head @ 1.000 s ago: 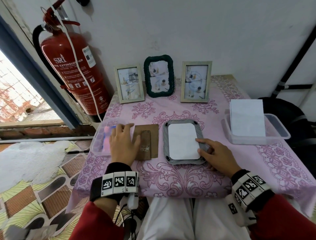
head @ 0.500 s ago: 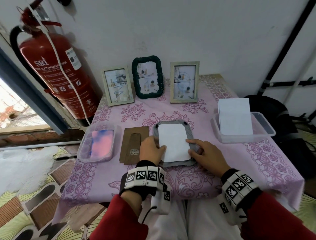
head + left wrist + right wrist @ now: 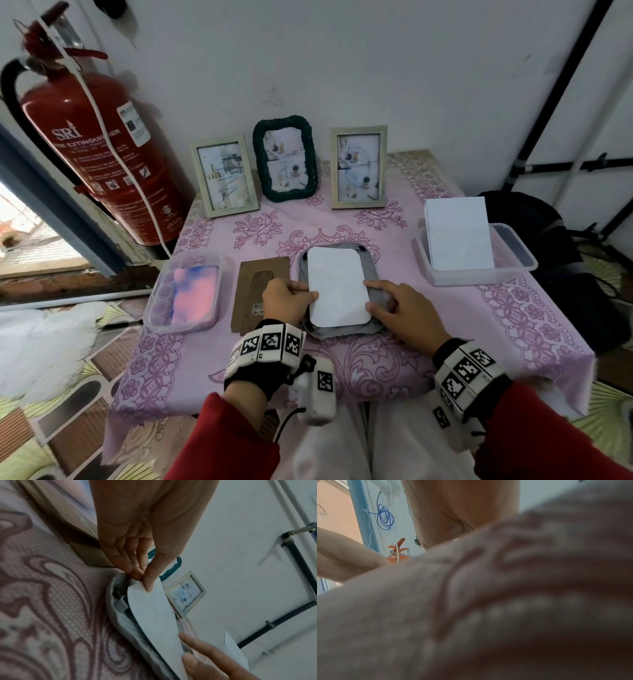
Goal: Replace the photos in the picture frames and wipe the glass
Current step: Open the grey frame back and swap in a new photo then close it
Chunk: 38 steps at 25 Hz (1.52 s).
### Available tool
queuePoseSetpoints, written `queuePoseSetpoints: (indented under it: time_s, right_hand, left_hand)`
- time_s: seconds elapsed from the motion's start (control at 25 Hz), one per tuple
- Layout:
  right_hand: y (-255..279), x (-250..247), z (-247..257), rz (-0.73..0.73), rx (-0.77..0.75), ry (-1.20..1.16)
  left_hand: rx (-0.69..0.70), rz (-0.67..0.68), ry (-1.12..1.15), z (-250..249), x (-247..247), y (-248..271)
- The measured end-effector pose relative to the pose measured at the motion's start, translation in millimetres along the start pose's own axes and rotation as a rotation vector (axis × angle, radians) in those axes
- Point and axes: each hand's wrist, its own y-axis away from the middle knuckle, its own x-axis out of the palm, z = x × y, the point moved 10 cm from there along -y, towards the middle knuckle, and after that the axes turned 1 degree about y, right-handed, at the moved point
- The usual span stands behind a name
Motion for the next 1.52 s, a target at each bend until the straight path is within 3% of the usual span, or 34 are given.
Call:
queuePoseSetpoints:
  time_s: [0.32,0.8,1.0,1.16,1.32,1.4,1.52]
  right_hand:
    - [0,-1,0,-0.025,-0.012,0.028]
    - [6,0,4,-0.033,0.019,0.102]
    - [7,-6,14,0.020,0.023,0.026]
    - [14,-54,33,-0.218,-0.047,0.066]
    - [17,-117,34,-0.485,-0.110,-0.071]
    - [9,-128,25,-0.454,-0.074,0.021]
    - [0,-119,-3,-0.244,0.072,0.376]
  left_hand:
    - [-0.088,-0.001,0.205,16,-7,-4]
    - [-0.064,-0.003,0.313,23,-23,-10]
    - [-0.013,-0.016,0.355,17,-30,-10]
    - [0.058,-0.029,0.381,4,-34,-10]
    - [0.118,0.026,0.395,-13,-16,-6]
    - [0.131,0.053,0.372,-21,-2,-2]
    - [0.122,0.116,0.362,-30,25,3]
